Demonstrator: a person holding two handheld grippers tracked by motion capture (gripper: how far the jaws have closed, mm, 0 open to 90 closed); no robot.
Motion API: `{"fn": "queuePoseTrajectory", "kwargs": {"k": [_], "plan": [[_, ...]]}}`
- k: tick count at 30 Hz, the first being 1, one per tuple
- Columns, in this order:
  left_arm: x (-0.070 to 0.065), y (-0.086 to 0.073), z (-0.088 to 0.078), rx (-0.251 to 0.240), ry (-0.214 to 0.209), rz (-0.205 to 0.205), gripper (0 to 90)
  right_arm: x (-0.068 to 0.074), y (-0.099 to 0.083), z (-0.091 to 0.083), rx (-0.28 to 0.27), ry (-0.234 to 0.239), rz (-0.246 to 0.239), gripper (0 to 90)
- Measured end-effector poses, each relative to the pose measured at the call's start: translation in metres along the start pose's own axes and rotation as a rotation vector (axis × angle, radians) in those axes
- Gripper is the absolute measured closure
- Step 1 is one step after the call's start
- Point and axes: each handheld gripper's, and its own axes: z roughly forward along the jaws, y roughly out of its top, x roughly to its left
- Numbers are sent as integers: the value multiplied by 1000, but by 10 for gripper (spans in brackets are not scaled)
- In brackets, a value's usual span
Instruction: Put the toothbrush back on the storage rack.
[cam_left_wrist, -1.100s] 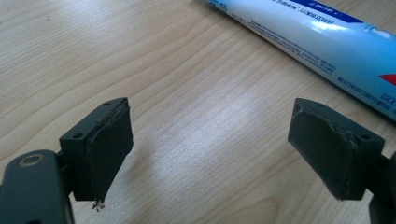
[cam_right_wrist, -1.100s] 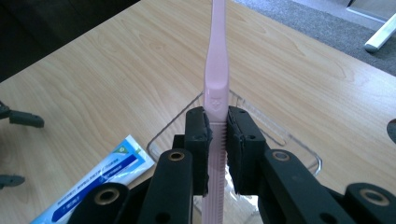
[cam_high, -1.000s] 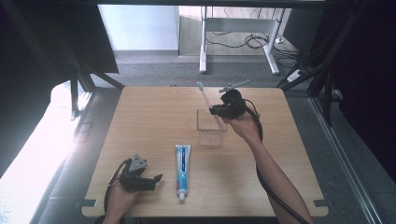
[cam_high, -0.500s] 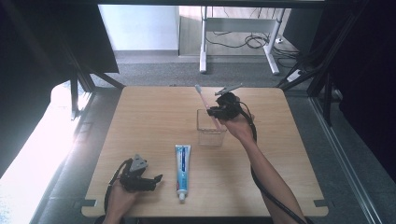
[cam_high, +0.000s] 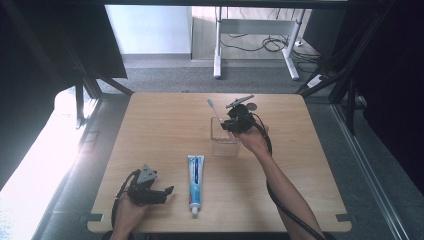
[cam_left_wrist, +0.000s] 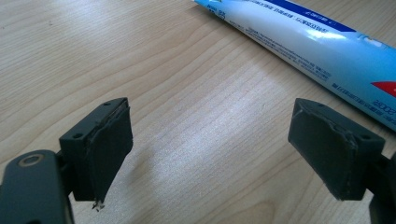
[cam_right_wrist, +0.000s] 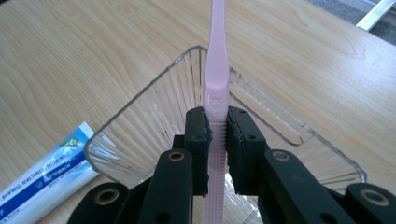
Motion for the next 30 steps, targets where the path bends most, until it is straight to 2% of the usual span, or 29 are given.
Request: {"fn": "queuePoseTrajectory", "kwargs": {"k": [6,11,19,27,30], "plan": [[0,0,0,5,0,3,139,-1,-2,6,42,-5,-16,792],[0,0,1,5,-1,4,139,-2,-4,10,83,-5,-7,792],[-1,0,1,11,0,9,139,-3,-4,15,127,11,-6,791],[-1,0,1,14,2,12,139,-2,-7,21,193,19,-17,785],[-1,0,2,16,2,12,139,-4,-8,21,195,23,-15,782]]}}
